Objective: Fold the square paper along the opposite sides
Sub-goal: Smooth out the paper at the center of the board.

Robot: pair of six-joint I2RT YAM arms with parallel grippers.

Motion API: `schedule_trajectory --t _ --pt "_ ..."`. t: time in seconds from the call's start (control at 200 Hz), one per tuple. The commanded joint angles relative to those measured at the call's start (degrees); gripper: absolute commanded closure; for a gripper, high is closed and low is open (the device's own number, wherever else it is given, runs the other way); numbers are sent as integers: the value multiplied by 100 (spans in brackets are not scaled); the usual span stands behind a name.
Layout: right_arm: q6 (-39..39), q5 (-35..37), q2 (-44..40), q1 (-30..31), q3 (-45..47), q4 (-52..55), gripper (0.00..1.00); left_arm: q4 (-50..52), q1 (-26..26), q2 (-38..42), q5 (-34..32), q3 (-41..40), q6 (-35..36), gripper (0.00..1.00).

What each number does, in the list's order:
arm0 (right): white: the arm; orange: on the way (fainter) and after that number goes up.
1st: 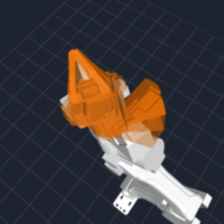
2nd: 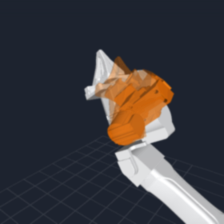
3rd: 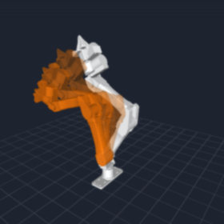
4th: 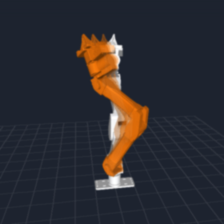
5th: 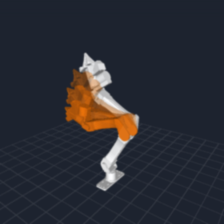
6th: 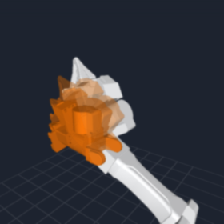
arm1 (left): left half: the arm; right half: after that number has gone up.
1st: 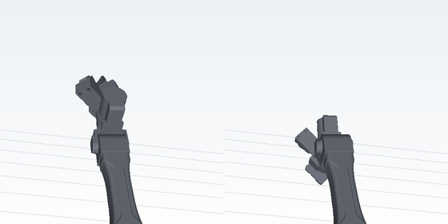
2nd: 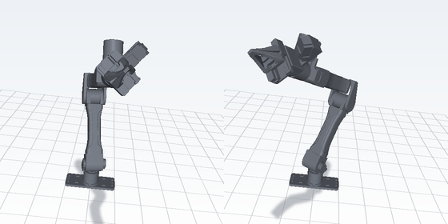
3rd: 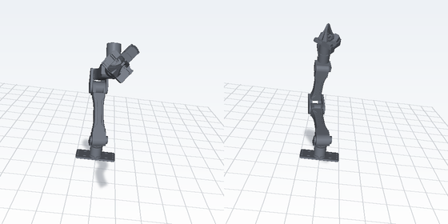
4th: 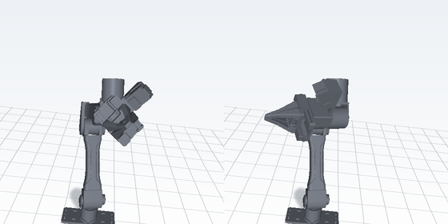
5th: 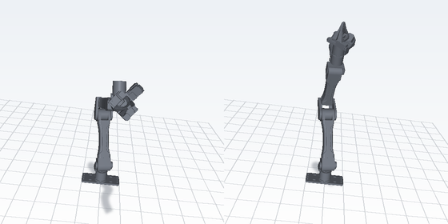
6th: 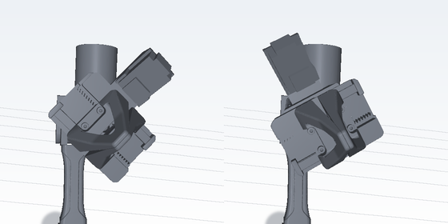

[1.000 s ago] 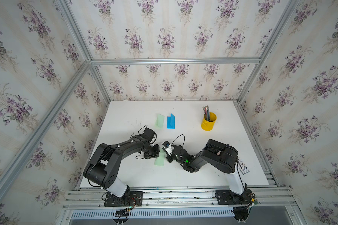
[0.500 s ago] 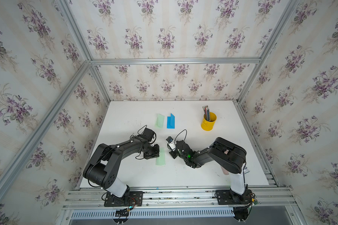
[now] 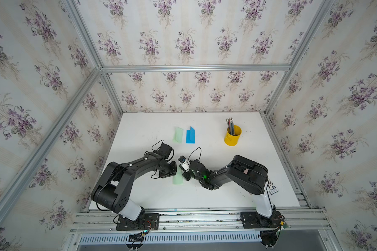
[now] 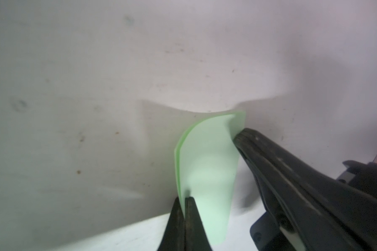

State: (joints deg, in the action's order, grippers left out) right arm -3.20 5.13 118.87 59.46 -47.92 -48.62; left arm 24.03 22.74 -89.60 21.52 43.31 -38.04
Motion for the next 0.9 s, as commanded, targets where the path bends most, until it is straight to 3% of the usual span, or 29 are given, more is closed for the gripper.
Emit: schedule_trajectory --t 0.0,0.39,0.894 --pt "-93 12 40 9 -68 25 100 306 -7 -53 -474 -85 -18 100" --pt "-53 281 477 -8 -244 460 100 321 -6 -5 -499 -87 -27 100" --pt "8 343 408 -288 103 599 100 321 -7 17 -540 -130 -3 100"
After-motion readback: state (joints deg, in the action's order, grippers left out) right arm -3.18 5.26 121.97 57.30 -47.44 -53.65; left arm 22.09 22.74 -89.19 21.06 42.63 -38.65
